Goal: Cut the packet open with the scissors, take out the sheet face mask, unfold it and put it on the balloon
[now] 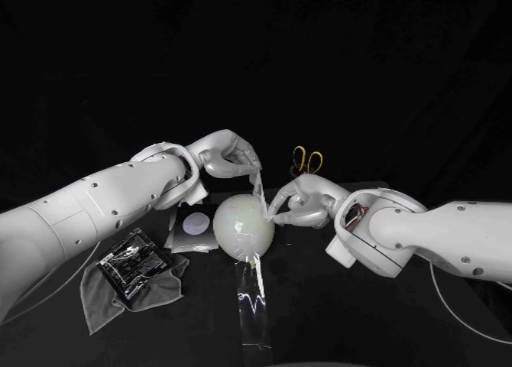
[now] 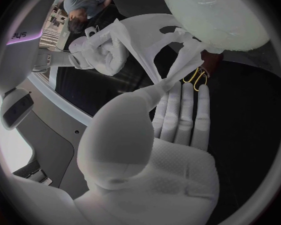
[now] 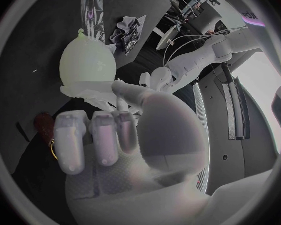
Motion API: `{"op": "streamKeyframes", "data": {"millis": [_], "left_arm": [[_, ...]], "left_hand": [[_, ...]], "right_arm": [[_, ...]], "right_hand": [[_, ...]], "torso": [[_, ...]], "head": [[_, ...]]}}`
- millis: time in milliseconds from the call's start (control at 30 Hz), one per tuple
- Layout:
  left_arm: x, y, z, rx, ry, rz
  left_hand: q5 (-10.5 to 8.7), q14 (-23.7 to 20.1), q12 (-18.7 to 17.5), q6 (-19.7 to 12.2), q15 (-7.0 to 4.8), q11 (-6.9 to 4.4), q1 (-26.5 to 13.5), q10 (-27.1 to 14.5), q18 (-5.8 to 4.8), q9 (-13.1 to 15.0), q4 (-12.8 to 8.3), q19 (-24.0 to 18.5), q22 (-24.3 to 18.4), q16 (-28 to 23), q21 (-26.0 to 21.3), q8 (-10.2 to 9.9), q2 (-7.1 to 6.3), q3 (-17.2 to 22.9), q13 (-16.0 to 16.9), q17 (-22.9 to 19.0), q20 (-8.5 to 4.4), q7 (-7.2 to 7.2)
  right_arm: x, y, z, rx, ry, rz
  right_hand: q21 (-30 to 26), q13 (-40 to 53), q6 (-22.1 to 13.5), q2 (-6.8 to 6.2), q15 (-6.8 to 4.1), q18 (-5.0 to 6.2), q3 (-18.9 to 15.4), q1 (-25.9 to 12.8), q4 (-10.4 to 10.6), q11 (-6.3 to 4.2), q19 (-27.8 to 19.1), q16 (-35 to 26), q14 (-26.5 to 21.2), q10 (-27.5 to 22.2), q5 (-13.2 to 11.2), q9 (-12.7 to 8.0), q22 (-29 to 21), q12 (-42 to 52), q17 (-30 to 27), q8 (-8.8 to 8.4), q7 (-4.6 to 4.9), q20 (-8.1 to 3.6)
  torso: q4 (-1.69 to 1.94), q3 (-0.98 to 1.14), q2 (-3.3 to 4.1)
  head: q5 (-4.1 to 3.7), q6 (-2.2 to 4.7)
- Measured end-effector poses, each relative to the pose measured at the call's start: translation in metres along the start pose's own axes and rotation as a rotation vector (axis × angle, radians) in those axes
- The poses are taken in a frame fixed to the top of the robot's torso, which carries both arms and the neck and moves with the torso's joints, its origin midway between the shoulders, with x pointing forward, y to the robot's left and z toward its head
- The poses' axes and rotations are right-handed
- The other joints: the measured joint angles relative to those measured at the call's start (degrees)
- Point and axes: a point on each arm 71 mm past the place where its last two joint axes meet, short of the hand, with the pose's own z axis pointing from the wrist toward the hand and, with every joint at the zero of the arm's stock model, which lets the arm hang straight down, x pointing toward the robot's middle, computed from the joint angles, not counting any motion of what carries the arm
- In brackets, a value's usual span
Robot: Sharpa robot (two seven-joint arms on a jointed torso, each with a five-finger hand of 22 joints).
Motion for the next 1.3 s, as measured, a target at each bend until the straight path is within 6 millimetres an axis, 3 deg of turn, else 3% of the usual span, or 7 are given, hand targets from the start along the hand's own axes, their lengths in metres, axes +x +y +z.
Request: {"op": "streamKeyframes", "data": {"millis": [267,533,800,867,900,1067,1300], "left_arm": [[-0.002,0.005,-0.015,0.009,0.014,0.021],[-0.009,0.013,-0.032,0.007,-0.005,0.039],[-0.014,0.013,-0.047,0.022,-0.032,0.045],[-0.016,0.013,-0.050,0.025,-0.042,0.048],[-0.017,0.013,-0.051,0.026,-0.046,0.049],[-0.019,0.013,-0.053,0.033,-0.062,0.054],[-0.019,0.010,-0.052,0.046,-0.089,0.050]], "left_hand": [[-0.01,0.00,0.00,0.00,0.00,0.00,0.00,0.00,0.00,0.30,0.00,0.00,-0.01,0.00,0.00,-0.21,0.00,0.00,0.00,0.00,0.00,0.00],[-0.04,-0.20,0.00,0.00,-0.20,0.01,0.00,0.00,-0.01,0.33,0.00,0.00,0.05,0.00,0.00,-0.28,-0.01,-0.01,-0.01,0.00,0.00,0.00],[-0.15,-0.20,0.00,-0.01,-0.20,0.01,0.00,0.00,-0.02,0.36,0.00,0.01,0.04,0.00,0.00,-0.07,-0.01,-0.01,-0.01,0.00,0.00,-0.02],[-0.20,-0.20,0.00,-0.10,-0.20,0.01,0.01,0.00,-0.02,0.51,-0.16,0.01,0.09,0.00,0.00,-0.06,-0.01,-0.17,0.02,0.00,0.00,-0.10],[-0.20,-0.20,0.00,-0.11,-0.20,0.01,0.01,0.00,-0.02,1.96,-0.16,0.00,0.10,0.00,0.00,-0.06,-0.01,-0.17,0.04,0.00,0.00,-0.11],[0.00,-0.20,0.00,-0.11,-0.20,0.01,0.12,0.00,-0.02,2.01,-0.16,0.01,0.10,0.00,0.00,-0.06,-0.06,-0.17,0.04,0.00,0.00,-0.11],[0.00,-0.20,0.00,-0.20,-0.20,0.01,0.38,0.00,-0.02,2.74,-0.16,0.01,0.15,0.00,0.00,-0.06,0.08,-0.17,0.03,0.00,0.00,-0.20]], "right_arm": [[0.019,0.004,0.001,0.001,0.029,0.043],[0.034,0.009,0.003,0.009,0.044,0.095],[0.041,0.012,0.002,0.013,0.051,0.132],[0.041,0.012,0.001,0.013,0.052,0.140],[0.042,0.013,0.001,0.013,0.053,0.143],[0.042,0.014,-0.001,0.012,0.057,0.155],[0.036,0.019,-0.005,0.002,0.053,0.160]], "right_hand": [[0.05,-0.05,-0.05,0.00,0.00,0.00,0.00,0.00,0.00,0.00,-0.01,-0.04,0.00,0.00,0.00,0.01,0.00,-0.02,0.01,0.22,0.02,0.01],[0.04,-0.03,0.00,0.00,0.00,0.00,0.00,0.00,0.00,0.00,-0.02,-0.20,0.00,0.00,0.00,0.01,-0.01,-0.16,0.05,0.19,-0.21,0.01],[-0.01,-0.01,-0.04,0.00,0.00,0.00,0.11,0.00,0.11,0.00,-0.02,0.01,0.00,0.00,0.00,0.03,-0.04,0.00,0.05,0.03,-0.24,0.02],[-0.01,0.00,-0.01,0.00,0.00,0.00,0.16,0.00,0.16,0.00,-0.02,0.00,0.00,0.00,0.00,0.03,-0.04,0.00,0.05,0.03,-0.21,0.02],[-0.01,0.00,0.01,0.00,0.00,0.00,0.16,0.00,0.16,0.00,-0.02,0.00,0.00,0.00,0.00,0.03,-0.04,0.00,0.05,0.03,-0.19,0.02],[-0.02,0.01,0.01,0.00,0.00,0.00,0.16,0.00,0.16,0.00,-0.02,0.00,0.00,0.00,0.00,0.03,-0.02,0.00,0.04,0.25,-0.17,0.02],[-0.07,-0.01,0.01,0.00,0.00,0.00,0.16,0.00,0.16,0.00,-0.03,-0.03,0.00,0.00,0.00,0.03,0.00,-0.01,0.00,0.25,-0.15,0.02]], "torso": [[0.18,-0.25,-0.08],[0.49,-0.74,-0.19],[0.75,-0.92,-0.26],[0.75,-0.92,-0.30],[0.74,-0.96,-0.31],[0.64,-1.03,-0.38],[0.70,-1.29,-0.53]], "head": [[-0.09,-0.35],[0.09,-0.71],[0.25,-0.87],[0.36,-0.80],[0.41,-0.77],[0.55,-0.37],[0.52,0.21]]}}
